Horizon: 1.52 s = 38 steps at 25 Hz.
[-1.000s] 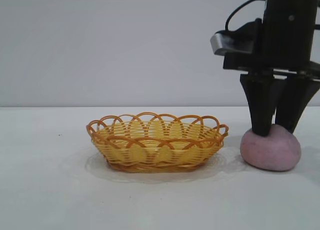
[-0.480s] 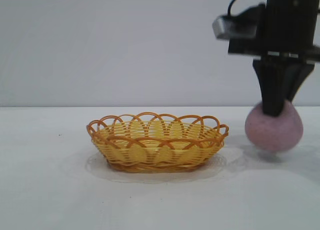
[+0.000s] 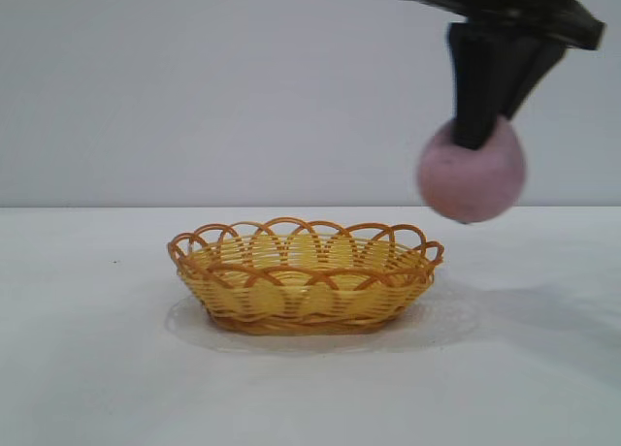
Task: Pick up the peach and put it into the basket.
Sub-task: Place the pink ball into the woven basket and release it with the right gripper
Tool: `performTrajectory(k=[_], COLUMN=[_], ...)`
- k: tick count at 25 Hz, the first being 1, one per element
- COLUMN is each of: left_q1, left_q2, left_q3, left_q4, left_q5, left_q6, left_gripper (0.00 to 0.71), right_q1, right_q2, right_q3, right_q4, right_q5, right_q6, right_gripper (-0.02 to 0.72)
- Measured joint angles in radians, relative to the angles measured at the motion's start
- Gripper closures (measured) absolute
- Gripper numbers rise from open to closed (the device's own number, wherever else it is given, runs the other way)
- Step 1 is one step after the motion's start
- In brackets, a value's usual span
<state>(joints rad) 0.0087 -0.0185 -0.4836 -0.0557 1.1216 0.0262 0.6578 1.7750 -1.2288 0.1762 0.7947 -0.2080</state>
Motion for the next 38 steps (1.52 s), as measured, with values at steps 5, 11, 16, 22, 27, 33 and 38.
performTrajectory(k=[5, 11, 16, 22, 27, 33, 38], left_q1=[0.000, 0.000, 0.000, 0.000, 0.000, 0.000, 0.000], left_q2=[0.000, 0.000, 0.000, 0.000, 0.000, 0.000, 0.000], left_q3=[0.000, 0.000, 0.000, 0.000, 0.000, 0.000, 0.000], left_q4=[0.000, 0.000, 0.000, 0.000, -0.002, -0.002, -0.002], left_q5=[0.000, 0.000, 0.000, 0.000, 0.000, 0.000, 0.000], left_q6=[0.000, 0.002, 0.002, 0.002, 0.002, 0.002, 0.002], left_gripper=[0.239, 0.239, 0.239, 0.239, 0.239, 0.239, 0.239], right_q1=[0.032, 0.038, 0.038, 0.038, 0.033, -0.067, -0.210], right_q2=[0.079, 0.168, 0.204, 0.204, 0.204, 0.204, 0.204], right_q3=[-0.059, -0.125, -0.127, -0.160, -0.212, -0.266, -0.277], right_q4=[0.004, 0.007, 0.007, 0.007, 0.005, -0.029, -0.056], right_q5=[-0.012, 0.003, 0.003, 0.000, 0.029, 0.100, 0.138], right_q6=[-0.002, -0.002, -0.002, 0.000, 0.004, 0.040, 0.044], right_gripper=[0.703, 0.644, 0.495, 0.282, 0.246, 0.260, 0.260])
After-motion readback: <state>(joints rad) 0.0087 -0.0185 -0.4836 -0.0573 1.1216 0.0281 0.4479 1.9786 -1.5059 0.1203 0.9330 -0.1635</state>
